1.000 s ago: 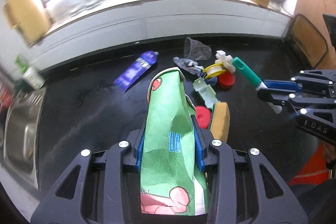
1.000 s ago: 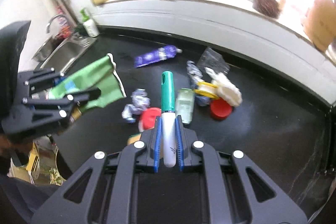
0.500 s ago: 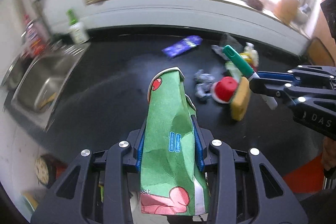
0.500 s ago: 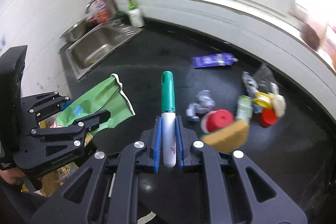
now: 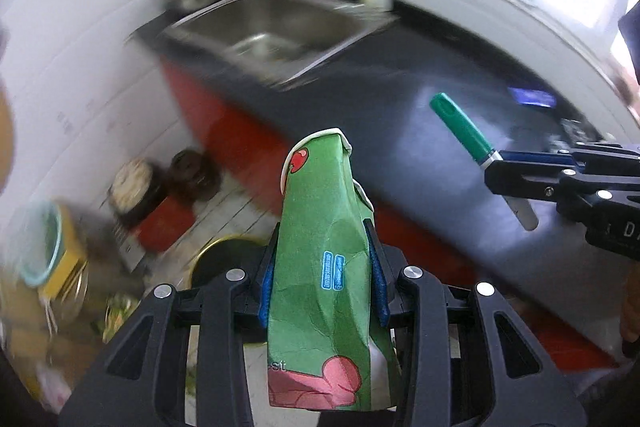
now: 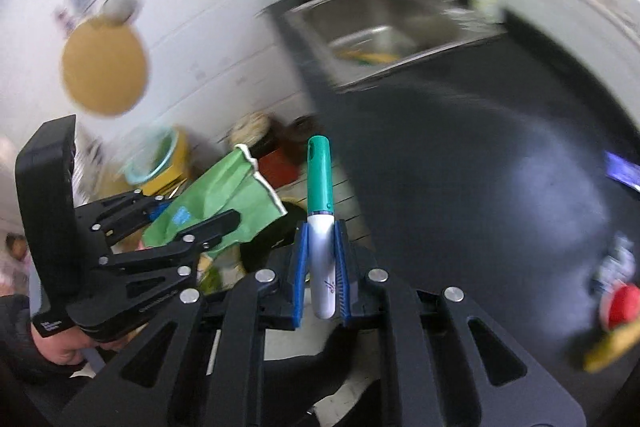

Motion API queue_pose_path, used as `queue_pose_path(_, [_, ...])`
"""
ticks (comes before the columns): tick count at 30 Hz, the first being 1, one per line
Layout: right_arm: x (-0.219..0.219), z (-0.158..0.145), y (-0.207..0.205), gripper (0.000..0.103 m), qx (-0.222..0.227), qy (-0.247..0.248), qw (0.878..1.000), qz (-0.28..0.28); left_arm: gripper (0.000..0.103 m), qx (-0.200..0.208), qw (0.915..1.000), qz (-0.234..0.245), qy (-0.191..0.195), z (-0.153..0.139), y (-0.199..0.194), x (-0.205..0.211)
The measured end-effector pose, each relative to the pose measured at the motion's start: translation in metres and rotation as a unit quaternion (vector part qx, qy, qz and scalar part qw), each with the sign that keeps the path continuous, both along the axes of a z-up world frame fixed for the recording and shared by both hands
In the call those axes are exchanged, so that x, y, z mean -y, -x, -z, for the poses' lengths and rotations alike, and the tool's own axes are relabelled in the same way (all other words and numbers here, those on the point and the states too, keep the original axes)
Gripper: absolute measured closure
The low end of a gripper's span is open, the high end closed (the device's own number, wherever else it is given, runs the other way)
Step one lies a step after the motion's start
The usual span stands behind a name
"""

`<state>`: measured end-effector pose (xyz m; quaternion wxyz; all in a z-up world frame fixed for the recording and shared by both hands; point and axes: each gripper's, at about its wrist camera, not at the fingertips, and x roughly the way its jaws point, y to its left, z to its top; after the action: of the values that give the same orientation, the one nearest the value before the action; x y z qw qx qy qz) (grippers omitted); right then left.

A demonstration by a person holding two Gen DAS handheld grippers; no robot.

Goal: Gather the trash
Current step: 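Carry the cup and marker to the black bin and release both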

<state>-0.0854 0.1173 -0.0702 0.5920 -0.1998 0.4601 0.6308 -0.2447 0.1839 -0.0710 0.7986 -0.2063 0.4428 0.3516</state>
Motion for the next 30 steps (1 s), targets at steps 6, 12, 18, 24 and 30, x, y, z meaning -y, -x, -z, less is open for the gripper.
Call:
queue_pose_path(6, [-0.069,0.059,0.066,0.089,-0.022,0.040,0.997,-0.067,0.067,-0.009,0.9974,-0.071,0.015,0.049,0.069,-0.033])
queue_pose_path(12, [-0.116,0.122,0.112,0.089,-0.047,0.100,0.991,-0.080,0.067,-0.018,0.9930,-0.108,0.045,0.108,0.108,-0.063])
queue_pose_path(18, [-0.149,0.166,0.131,0.089,-0.027,0.143,0.985,-0.089,0.066,-0.025,0.9884,-0.132,0.071,0.152,0.127,-0.086])
queue_pose_path(24, [-0.164,0.183,0.138,0.087,-0.016,0.155,0.983,-0.098,0.047,-0.026,0.9880,-0.126,0.086,0.174,0.128,-0.102])
queue_pose_path(30, [-0.165,0.183,0.119,0.024,-0.005,0.158,0.984,-0.081,0.019,-0.028,0.9876,-0.130,0.083,0.175,0.135,-0.107])
